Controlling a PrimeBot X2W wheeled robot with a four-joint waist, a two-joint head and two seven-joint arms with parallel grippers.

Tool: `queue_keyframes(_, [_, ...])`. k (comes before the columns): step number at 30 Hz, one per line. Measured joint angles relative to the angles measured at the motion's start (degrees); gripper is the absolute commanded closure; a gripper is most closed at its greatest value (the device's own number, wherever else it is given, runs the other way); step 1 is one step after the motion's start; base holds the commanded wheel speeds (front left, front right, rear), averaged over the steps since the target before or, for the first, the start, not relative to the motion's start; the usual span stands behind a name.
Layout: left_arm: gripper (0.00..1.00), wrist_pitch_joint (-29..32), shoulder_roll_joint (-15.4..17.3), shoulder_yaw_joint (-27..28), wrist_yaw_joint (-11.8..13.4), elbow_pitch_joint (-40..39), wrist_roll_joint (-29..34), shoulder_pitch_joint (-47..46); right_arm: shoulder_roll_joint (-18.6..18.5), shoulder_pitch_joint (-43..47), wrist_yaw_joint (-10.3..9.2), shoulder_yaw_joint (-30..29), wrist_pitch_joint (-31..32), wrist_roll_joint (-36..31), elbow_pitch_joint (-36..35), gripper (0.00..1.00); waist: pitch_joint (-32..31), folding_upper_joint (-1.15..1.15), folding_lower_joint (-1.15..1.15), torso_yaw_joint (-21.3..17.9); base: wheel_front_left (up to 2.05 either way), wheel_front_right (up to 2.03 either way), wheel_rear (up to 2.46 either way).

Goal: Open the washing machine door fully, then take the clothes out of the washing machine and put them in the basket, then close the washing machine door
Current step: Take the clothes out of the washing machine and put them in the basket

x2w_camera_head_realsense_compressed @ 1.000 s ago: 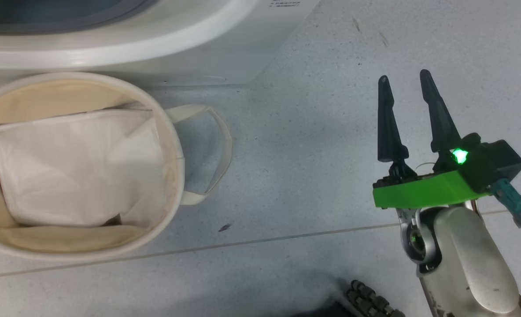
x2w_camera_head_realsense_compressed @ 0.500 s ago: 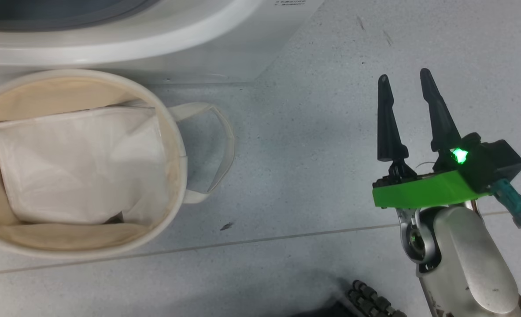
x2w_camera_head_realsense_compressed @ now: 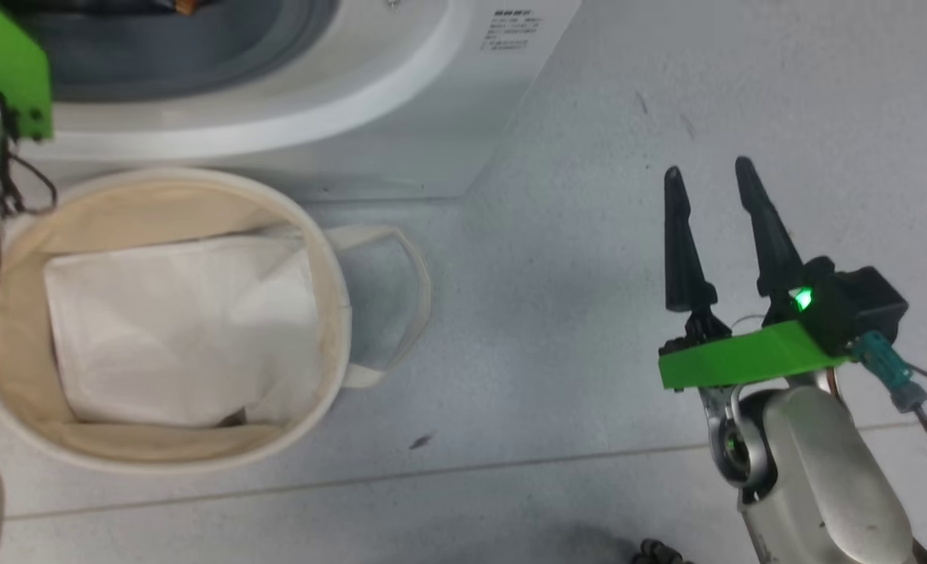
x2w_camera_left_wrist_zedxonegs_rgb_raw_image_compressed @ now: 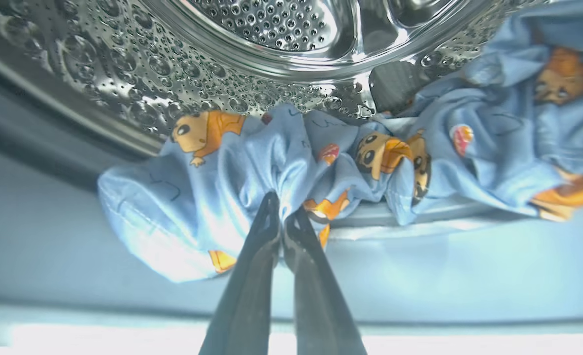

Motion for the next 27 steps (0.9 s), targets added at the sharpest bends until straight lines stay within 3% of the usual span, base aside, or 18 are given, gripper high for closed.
queue_keyframes(8, [1.00,-7.3,-1.5,2.6,-2.0,0.0,-4.2,8.6,-1.0,2.7,0.00,1.0,0.0,1.4,2.8,0.00,-7.8,0.00,0.00,0.9,0.00,0.00,0.00])
queue_keyframes(16, [1.00,-11.6,-5.1,4.8,-9.2,-0.8,-9.1,18.9,-2.8,6.3,0.00,1.6,0.0,3.7,5.5,0.00,-16.2,0.00,0.00,2.5,0.00,0.00,0.00])
queue_keyframes(27, [1.00,-13.0,-6.4,6.1,-12.2,-9.9,-11.4,31.8,-4.4,9.8,0.00,2.7,0.0,5.6,7.3,0.00,-24.9,0.00,-0.01,5.5,0.00,0.00,0.00])
